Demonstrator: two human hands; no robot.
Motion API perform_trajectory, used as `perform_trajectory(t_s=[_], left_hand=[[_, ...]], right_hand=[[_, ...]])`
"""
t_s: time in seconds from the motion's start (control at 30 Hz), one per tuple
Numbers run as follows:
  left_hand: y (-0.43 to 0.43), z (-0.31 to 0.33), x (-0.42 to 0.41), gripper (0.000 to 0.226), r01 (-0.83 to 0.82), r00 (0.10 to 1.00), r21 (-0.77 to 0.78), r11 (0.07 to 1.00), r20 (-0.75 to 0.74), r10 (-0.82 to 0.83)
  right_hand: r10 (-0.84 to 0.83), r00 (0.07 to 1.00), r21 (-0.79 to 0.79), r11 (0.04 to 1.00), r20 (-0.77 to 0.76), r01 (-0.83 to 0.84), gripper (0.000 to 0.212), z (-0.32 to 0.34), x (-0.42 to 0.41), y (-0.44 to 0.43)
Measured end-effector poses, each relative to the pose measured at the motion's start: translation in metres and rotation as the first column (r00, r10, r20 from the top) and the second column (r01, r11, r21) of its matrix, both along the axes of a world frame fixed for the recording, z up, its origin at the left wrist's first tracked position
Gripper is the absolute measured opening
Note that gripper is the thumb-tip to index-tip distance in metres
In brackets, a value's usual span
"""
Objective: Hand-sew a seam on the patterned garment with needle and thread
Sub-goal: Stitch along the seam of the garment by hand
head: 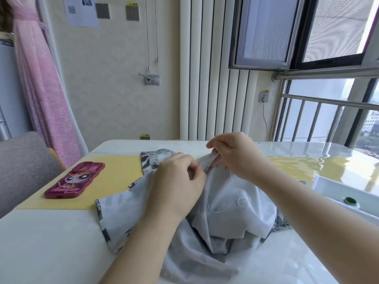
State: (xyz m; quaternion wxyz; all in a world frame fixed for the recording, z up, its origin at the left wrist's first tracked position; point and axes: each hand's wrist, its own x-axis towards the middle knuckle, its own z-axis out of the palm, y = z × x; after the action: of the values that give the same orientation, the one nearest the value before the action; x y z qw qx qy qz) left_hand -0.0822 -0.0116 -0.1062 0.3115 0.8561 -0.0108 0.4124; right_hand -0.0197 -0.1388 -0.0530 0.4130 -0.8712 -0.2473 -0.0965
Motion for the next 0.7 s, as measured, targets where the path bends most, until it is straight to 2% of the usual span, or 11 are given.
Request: perform_trajectory(t_s=[0.17,0.3,0.47,0.5,0.57,0.7], left_hand=[[0.004,0.003,-0.001,0.021,0.030,0.995,-0.267,0.963,-0.080,-0.053],[0.007,0.004,0.001,0.020,0.048,0.991,-0.374,0.926,-0.102,-0.092],[0.010,0.002,0.004,0.012,0.089,0.982,-0.408,0.909,-0.114,-0.148],[0.010,0.002,0.004,0.017,0.107,0.977,-0.401,0.910,-0.128,-0.171],[0.010,0.001,0.005,0.024,0.121,0.965,-0.343,0.932,-0.180,-0.191],[0.005,-0.001,0.006,0.021,0.070,0.968,-0.242,0.968,-0.216,-0.124]], right_hand=[[0.013,1.000,0.000,1.000,-0.004,-0.013,0.027,-0.004,-0.001,-0.003],[0.022,1.000,-0.010,1.000,-0.006,-0.022,0.027,-0.009,-0.001,-0.003],[0.035,0.999,-0.026,0.999,0.015,-0.034,0.027,-0.013,-0.001,-0.003],[0.036,0.999,-0.026,0.999,0.021,-0.036,0.027,-0.013,-0.001,-0.003],[0.044,0.998,-0.023,0.999,0.034,-0.043,0.027,-0.013,-0.001,-0.003],[0.062,0.997,-0.017,0.998,0.051,-0.061,0.027,-0.014,-0.003,-0.003]])
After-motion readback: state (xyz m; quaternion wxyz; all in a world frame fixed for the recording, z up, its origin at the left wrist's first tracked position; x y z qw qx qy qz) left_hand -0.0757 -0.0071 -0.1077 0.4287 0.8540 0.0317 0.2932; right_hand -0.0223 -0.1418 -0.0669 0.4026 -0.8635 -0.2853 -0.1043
